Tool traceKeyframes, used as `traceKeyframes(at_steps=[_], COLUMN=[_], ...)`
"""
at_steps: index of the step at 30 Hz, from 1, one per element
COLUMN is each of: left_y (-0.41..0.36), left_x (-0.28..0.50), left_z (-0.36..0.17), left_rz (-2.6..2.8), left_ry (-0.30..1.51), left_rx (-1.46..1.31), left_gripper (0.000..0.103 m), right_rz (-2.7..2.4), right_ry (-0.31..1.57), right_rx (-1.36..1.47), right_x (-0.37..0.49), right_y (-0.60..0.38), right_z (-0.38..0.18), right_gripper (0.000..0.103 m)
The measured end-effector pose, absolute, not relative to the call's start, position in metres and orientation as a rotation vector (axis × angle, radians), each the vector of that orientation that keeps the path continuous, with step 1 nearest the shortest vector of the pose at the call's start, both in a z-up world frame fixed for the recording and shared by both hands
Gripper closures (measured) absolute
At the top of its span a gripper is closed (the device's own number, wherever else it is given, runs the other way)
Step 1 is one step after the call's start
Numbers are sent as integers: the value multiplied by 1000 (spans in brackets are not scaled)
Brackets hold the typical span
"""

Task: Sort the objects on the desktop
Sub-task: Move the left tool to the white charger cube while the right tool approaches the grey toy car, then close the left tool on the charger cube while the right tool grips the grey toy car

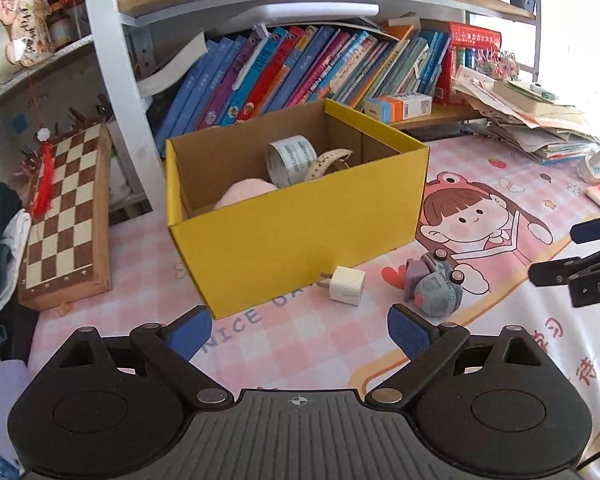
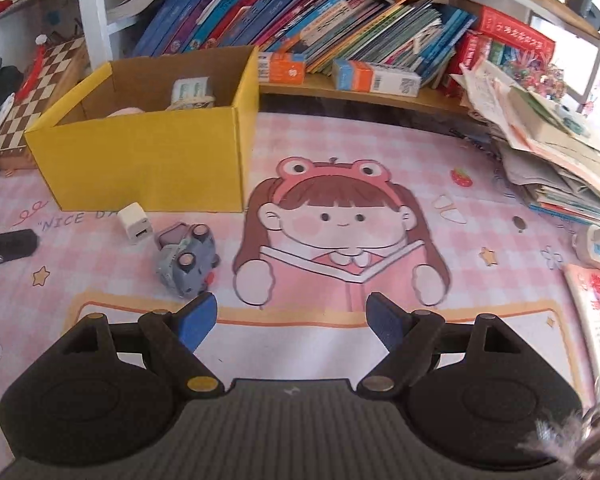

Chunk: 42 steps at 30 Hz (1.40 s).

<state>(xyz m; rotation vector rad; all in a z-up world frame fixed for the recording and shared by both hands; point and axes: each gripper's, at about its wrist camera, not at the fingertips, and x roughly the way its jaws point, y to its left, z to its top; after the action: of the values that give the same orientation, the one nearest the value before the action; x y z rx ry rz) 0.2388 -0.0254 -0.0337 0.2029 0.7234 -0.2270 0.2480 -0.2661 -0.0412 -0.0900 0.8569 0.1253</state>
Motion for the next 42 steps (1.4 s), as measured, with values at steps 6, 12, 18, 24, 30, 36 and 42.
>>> traceKeyframes(at_steps=[6,12,18,24,30,36,42], left_y=[-37,-35,-27,-25,-24,-31,-47], left_x=[249,262,269,273,277,287,301], left_z=[-46,-58,-72,-79,-84,-89,-94], left_rz=[-228,-195,-151,-149,-148,-166,-200], left_ry=[740,762,800,804,807,816,812], left_rx=[209,208,188,170,152,139,130], left_gripper=[7,7,8,8,9,15,28], right_rz=[177,254,313,361,391,422,407], right_ry=[886,909,936,944,965,990,996], right_rx=[-92,-87,-85,-95,-92,-62,-50], right_x=[262,279,300,315,328,334,333], right_y=[-250,-231,-217,-207,-203,-212,-234], right_z=[-53,-63,-73,-76,-83,-89,-87], right_gripper=[23,31,40,40,43,55,59])
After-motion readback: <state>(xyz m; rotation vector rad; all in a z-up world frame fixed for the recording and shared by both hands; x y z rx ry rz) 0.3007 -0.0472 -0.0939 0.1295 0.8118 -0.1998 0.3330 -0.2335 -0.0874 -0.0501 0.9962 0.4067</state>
